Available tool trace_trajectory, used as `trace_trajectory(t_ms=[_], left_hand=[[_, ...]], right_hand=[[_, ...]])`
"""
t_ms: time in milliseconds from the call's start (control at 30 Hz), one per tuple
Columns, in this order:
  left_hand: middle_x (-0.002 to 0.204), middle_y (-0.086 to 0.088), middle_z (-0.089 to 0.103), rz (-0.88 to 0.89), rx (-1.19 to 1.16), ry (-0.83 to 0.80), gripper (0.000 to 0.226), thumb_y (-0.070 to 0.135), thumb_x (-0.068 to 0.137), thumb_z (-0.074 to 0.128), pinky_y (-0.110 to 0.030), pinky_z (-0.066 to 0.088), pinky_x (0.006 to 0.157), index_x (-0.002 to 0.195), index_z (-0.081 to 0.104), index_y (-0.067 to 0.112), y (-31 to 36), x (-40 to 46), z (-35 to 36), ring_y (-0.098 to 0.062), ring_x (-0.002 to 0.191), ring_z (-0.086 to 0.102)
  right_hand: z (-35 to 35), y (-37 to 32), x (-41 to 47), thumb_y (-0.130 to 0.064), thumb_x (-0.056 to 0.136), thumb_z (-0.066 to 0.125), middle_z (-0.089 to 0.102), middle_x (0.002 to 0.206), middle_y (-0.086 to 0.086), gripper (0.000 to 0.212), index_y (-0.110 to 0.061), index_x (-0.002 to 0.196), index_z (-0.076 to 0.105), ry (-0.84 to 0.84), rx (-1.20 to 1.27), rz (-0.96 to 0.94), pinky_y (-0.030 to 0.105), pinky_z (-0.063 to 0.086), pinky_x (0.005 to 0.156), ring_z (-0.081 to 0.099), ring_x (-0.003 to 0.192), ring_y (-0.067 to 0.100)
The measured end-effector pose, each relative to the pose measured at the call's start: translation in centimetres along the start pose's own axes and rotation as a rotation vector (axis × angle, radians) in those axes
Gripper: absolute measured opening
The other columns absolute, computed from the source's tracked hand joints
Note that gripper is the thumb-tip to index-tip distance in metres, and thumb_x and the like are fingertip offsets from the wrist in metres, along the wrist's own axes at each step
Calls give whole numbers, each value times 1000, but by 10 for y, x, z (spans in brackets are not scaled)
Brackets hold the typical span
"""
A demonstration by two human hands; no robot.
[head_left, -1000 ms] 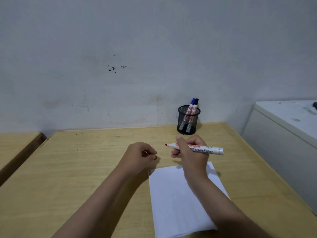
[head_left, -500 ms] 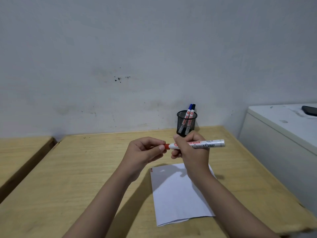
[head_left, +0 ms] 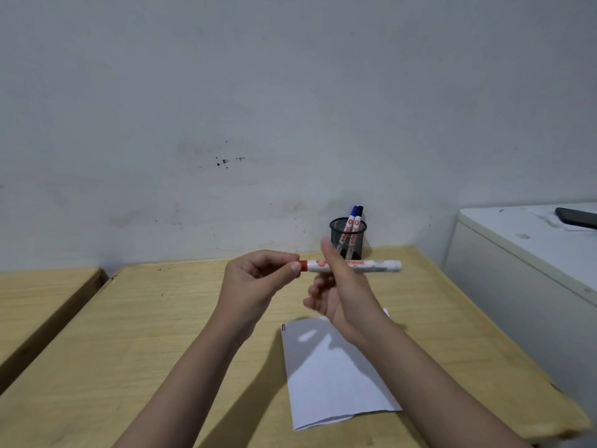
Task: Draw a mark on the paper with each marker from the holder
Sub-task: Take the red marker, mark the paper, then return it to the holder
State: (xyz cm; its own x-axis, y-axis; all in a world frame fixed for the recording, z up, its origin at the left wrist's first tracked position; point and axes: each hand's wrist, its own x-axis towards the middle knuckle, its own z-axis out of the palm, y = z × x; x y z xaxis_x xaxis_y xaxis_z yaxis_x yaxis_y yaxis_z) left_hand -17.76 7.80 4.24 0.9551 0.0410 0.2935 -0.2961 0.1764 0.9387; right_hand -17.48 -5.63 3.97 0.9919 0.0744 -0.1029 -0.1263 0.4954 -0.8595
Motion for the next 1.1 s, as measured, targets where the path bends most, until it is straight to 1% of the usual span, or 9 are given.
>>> trace_trajectory(t_ms=[100, 200, 300, 467, 600, 700, 767, 900, 1100], left_hand=[[75, -5, 75, 87, 209, 120, 8, 2, 72, 74, -20, 52, 64, 77, 73, 8, 0, 8, -7, -16, 72, 67], [77, -10, 75, 140, 378, 140, 11, 7, 71, 76, -26, 54, 64, 80, 73, 12, 0, 13, -4, -27, 73, 69], [77, -12, 74, 151, 405, 86, 15, 3, 71, 74, -29, 55, 67, 84, 72, 11, 3, 19, 9, -28, 75, 68], [78, -2, 72, 191, 335, 40, 22, 10, 73, 75, -23, 54, 69, 92, 69, 20, 4, 44, 27, -11, 70, 67], [87, 6, 72, 209, 412, 57, 18, 22, 77, 72, -16, 50, 73, 94, 68, 25, -16, 80, 37, 0, 77, 66], [91, 3, 71, 231, 445, 89, 14, 21, 78, 70, -17, 49, 77, 93, 68, 21, -44, 115, 47, -7, 87, 67], [96, 2, 70, 238, 496, 97, 17, 23, 78, 69, -25, 51, 84, 95, 67, 20, -64, 136, 55, -11, 93, 66], [113, 1, 63, 208, 648, 52, 33, 29, 78, 68, -23, 42, 89, 108, 64, 17, -102, 171, 72, -11, 103, 57], [121, -6, 62, 153, 732, 2, 44, 34, 81, 65, -19, 36, 87, 118, 61, 11, -133, 201, 93, -19, 112, 56]], right_hand=[[-2, 1, -1, -41, 79, 69, 42, 47, 1, 38, -11, 64, 50, -61, -214, 85, 22, 43, 38, 43, 36, 12], [-9, 1, 4, -21, 74, 78, 55, 60, -1, 21, -14, 77, 58, 25, -532, -392, 25, 51, 51, 53, 51, 11], [-21, -3, 19, -17, 72, 78, 65, 86, -9, 29, -27, 95, 65, 45, -845, -712, 24, 54, 72, 61, 77, 9], [-38, -15, 46, -9, 79, 71, 64, 81, -13, 40, -24, 114, 61, 71, -956, -1095, 11, 49, 68, 63, 71, 5], [-54, -63, 86, -9, 82, 66, 64, 76, -7, 41, -28, 118, 58, 328, -794, -1104, 17, 52, 58, 61, 58, 11], [-67, -98, 127, -10, 81, 66, 65, 74, -2, 32, -21, 111, 60, 491, -729, -1138, 15, 51, 58, 63, 61, 5], [-77, -107, 153, -10, 82, 65, 64, 71, -7, 30, -20, 109, 59, 510, -753, -1084, 15, 50, 59, 61, 59, 1], [-93, -101, 199, -12, 82, 64, 61, 68, -8, 29, -19, 110, 59, 489, -905, -942, 6, 43, 52, 59, 52, 0], [-112, -78, 235, -8, 77, 65, 64, 80, 10, 31, -11, 107, 58, 443, -1133, -659, 24, 44, 53, 59, 67, 18]])
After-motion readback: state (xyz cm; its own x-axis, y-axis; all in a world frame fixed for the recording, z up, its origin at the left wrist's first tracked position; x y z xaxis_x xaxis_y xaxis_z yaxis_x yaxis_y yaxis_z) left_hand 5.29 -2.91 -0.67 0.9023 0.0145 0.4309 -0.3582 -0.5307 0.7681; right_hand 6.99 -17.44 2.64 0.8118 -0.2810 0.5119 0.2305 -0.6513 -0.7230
